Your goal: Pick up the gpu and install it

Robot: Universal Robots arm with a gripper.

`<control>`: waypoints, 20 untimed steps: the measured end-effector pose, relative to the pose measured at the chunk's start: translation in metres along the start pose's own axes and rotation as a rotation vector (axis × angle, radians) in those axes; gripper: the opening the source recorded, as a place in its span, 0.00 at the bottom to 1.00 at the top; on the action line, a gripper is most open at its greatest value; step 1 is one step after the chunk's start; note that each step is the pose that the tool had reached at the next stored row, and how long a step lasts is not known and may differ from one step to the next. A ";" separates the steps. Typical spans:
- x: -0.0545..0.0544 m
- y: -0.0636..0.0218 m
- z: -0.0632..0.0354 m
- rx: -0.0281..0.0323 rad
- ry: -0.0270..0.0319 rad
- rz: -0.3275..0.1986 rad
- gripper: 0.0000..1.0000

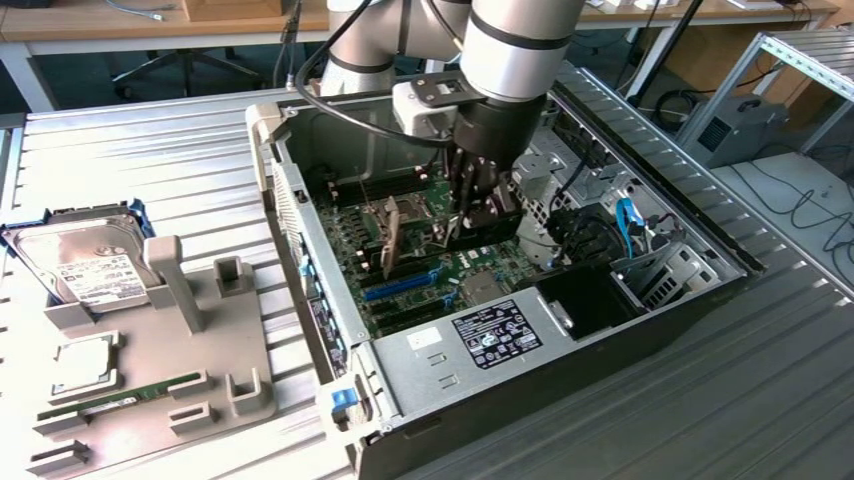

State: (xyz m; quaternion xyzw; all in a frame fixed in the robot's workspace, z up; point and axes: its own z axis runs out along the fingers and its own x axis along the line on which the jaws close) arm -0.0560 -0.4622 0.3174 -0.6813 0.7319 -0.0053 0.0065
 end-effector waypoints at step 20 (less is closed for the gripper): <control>0.002 0.0044 0.0013 0.0000 0.0001 0.000 0.26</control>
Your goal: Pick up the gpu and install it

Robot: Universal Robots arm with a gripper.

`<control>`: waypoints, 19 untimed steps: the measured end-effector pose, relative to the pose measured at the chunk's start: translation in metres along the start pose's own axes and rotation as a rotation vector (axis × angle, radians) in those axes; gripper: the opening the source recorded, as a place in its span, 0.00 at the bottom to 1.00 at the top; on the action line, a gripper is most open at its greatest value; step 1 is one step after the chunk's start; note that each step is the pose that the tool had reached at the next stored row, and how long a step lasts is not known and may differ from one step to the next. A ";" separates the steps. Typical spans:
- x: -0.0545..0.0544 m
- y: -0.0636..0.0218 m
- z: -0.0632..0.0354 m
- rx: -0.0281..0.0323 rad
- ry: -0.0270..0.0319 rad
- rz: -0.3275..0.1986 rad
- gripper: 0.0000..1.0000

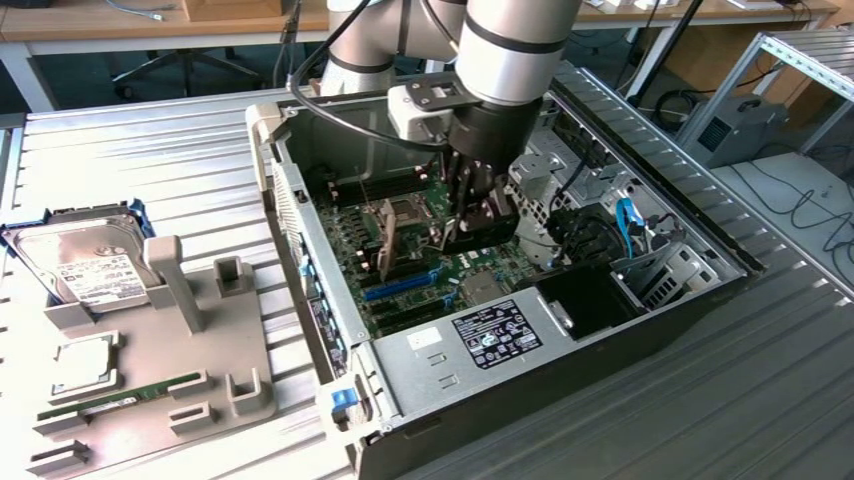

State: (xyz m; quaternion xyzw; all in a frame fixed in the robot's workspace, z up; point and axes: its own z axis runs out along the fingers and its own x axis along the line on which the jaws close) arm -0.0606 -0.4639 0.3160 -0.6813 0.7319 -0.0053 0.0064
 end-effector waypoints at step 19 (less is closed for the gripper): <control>0.003 0.0040 0.0010 0.0000 -0.0001 0.000 0.26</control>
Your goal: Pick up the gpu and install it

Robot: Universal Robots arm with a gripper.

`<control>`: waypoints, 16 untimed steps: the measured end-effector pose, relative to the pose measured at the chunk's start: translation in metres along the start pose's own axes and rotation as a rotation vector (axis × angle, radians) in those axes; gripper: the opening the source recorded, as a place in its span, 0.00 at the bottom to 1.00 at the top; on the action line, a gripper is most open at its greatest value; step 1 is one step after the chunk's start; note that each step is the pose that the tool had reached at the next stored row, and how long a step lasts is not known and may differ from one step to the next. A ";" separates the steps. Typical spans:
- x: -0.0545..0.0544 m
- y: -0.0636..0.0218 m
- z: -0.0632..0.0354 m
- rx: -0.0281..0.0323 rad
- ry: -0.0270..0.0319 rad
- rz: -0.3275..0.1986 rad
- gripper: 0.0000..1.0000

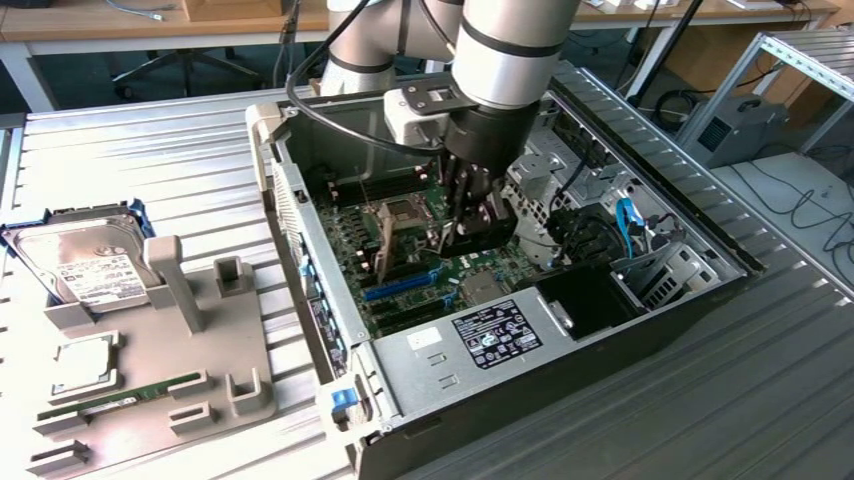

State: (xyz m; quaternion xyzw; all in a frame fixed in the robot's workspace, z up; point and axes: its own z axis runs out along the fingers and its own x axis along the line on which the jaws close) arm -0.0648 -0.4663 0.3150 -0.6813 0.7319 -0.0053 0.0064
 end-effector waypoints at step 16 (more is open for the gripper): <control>0.001 0.0049 0.0006 0.0000 0.0000 0.000 0.26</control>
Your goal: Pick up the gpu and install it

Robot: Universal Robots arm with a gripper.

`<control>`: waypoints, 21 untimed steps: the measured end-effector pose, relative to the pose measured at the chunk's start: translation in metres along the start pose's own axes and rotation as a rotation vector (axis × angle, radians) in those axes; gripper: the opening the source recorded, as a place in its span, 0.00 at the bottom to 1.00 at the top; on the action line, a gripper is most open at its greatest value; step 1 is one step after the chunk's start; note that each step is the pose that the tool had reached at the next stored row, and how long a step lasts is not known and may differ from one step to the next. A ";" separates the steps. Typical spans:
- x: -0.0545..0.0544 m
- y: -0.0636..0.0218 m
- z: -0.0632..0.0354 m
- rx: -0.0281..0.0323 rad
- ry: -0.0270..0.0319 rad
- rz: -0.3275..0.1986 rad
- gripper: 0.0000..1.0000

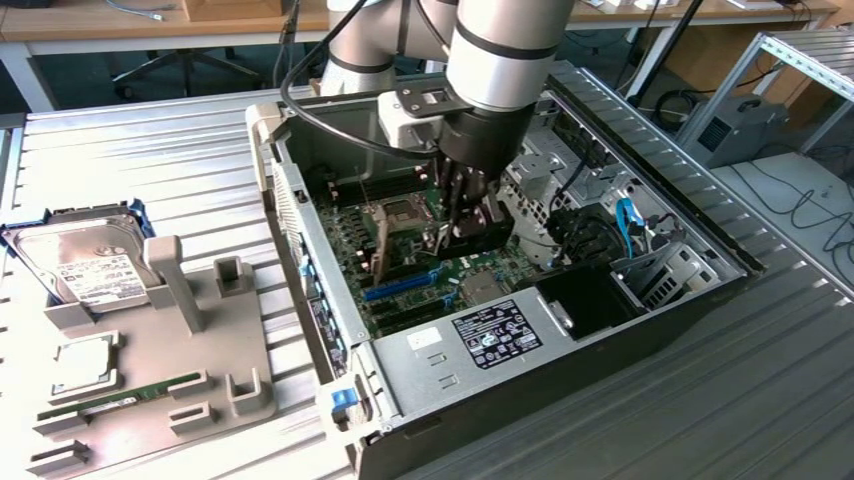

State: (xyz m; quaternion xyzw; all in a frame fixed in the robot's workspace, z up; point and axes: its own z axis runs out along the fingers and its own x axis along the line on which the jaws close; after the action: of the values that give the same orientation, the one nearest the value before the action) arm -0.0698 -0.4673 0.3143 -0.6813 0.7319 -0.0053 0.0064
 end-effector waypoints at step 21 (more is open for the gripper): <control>0.000 0.0049 0.0007 0.0000 0.0000 0.000 0.26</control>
State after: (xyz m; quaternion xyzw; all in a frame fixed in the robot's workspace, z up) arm -0.0747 -0.4673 0.3135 -0.6813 0.7320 -0.0053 0.0065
